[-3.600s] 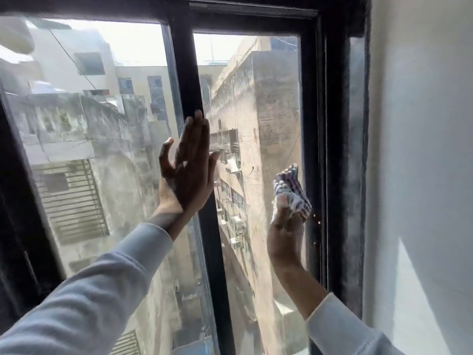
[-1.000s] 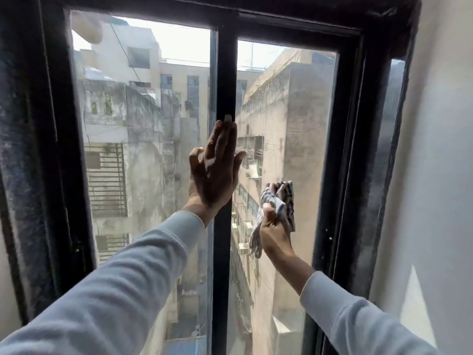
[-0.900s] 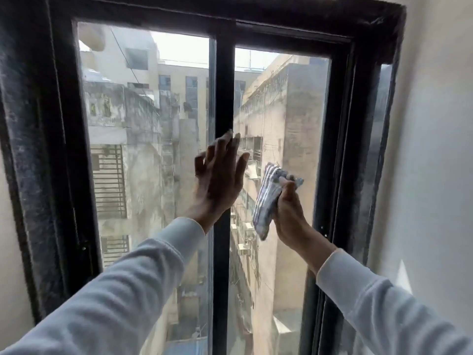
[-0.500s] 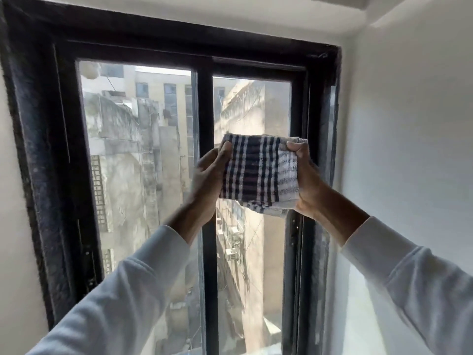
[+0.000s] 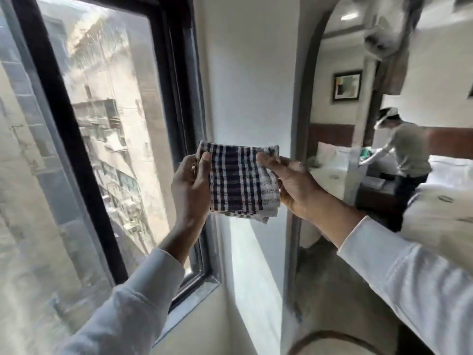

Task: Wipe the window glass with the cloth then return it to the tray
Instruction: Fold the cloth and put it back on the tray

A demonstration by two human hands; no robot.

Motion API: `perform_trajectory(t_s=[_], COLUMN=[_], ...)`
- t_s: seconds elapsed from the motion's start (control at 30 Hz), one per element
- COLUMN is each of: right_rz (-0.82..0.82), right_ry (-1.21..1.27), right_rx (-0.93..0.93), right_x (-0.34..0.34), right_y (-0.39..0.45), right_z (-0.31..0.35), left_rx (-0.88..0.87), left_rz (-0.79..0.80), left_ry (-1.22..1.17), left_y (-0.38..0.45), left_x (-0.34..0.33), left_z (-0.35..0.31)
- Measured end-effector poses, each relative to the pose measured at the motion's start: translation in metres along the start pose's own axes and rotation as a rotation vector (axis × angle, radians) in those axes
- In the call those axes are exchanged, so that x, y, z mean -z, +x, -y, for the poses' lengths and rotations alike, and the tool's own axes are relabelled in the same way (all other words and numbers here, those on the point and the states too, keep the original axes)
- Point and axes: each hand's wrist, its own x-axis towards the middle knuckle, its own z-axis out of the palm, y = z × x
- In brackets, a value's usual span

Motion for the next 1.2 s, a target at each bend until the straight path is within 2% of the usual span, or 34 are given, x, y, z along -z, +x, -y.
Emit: perform_trajectory(t_s=[0.1,0.23,0.5,0.67,0.93,1.07,1.2], right_rz=[-0.046,-0.186,-0.402,-0.545,-0.634,-0.667,-0.644], right_ry=[-0.027,-0.089,-0.22,-0.303,-0.462,-0.589,-0.697], right_rx=[-0.068,-0.169,-0.415,-0.546,-0.706,-0.804,-0.886], right_x=[0.068,0.162,0.316,0.374,0.452,0.476,0.485], right_y=[-0.042,-0.097,-0.211,-0.268,-0.304,-0.303,-0.308], right_z=[-0.016,-0.058,-0.226,-0.375,-0.603,-0.669,-0.706], left_rx=[0.07,0.2,0.515,0.625,0.639,0.642,0.676], left_rz=[0.058,0.143,0.312,0.472,0.701,0.778,0.86], left_ry=[-0.023,-0.005,0.164,0.33,0.665,0.839,0.896], left_y=[-0.054,-0.139,-0.341,-0.444,-0.557,-0.599,-0.628], left_x=[-0.048,-0.106,-0.186,-0.202,-0.224,-0.237,-0.246], left_z=[0.02,0.053,0.178,0.295,0.491,0.561,0.595])
